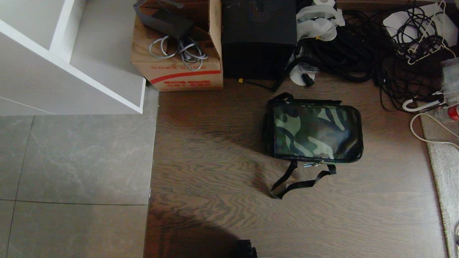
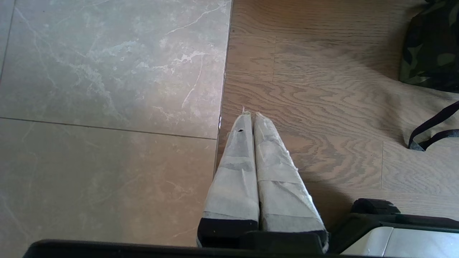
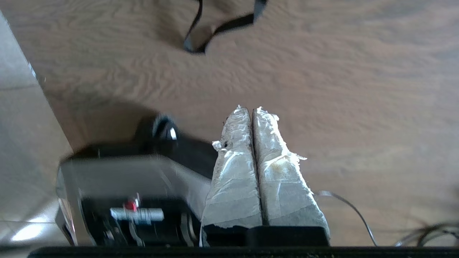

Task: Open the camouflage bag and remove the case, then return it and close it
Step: Open the top of the storage box

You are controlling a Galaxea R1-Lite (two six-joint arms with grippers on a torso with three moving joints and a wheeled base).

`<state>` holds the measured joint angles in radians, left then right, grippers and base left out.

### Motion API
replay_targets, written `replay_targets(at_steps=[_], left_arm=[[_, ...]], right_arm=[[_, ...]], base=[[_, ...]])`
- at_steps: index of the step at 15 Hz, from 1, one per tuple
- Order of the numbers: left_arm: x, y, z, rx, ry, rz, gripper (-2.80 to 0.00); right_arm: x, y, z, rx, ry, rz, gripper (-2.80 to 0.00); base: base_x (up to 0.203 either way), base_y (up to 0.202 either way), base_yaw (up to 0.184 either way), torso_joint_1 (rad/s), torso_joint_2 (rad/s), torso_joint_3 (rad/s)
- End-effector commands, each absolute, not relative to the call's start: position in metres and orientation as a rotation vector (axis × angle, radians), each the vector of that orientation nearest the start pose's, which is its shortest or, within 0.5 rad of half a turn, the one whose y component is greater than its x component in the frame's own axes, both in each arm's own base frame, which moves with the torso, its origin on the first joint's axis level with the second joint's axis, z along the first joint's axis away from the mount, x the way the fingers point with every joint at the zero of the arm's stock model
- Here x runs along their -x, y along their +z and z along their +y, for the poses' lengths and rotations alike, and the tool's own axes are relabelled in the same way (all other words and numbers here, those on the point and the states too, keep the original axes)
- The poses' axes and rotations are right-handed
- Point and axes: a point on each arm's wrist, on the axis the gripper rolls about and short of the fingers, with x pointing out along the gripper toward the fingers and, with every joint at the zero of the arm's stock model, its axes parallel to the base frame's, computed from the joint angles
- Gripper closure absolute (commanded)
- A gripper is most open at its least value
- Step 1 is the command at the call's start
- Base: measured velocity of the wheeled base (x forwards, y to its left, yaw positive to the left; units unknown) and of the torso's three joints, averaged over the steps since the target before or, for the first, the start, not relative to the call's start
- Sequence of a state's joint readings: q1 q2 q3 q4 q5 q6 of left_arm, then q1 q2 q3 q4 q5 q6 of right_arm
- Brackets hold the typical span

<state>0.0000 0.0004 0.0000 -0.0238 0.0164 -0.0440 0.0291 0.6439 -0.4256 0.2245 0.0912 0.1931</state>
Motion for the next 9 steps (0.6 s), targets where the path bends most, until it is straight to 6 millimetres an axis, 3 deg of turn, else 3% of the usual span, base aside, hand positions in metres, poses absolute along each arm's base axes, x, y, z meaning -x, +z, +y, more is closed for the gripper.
replay_targets(at_steps=[1, 3, 5, 9], left_arm=[[0.022, 0.075, 0.0, 0.045, 0.017, -0.016, 0.0], [0.022, 0.075, 0.0, 0.045, 0.017, -0.016, 0.0], [0.022, 0.075, 0.0, 0.045, 0.017, -0.016, 0.0], [0.022, 0.075, 0.0, 0.045, 0.017, -0.014, 0.0]], right_arm=[[-0.127, 0.163, 0.007, -0.209, 0.073, 0.608, 0.0], [-0.174, 0.142, 0.01, -0.21, 0.074, 0.673, 0.0], [-0.207, 0.117, 0.012, -0.216, 0.071, 0.709, 0.0], [-0.26, 0.085, 0.014, -0.29, 0.057, 0.622, 0.0]], base=[[0.0, 0.0, 0.0, 0.0, 0.0, 0.0], [0.0, 0.0, 0.0, 0.0, 0.0, 0.0], [0.0, 0.0, 0.0, 0.0, 0.0, 0.0], [0.0, 0.0, 0.0, 0.0, 0.0, 0.0]])
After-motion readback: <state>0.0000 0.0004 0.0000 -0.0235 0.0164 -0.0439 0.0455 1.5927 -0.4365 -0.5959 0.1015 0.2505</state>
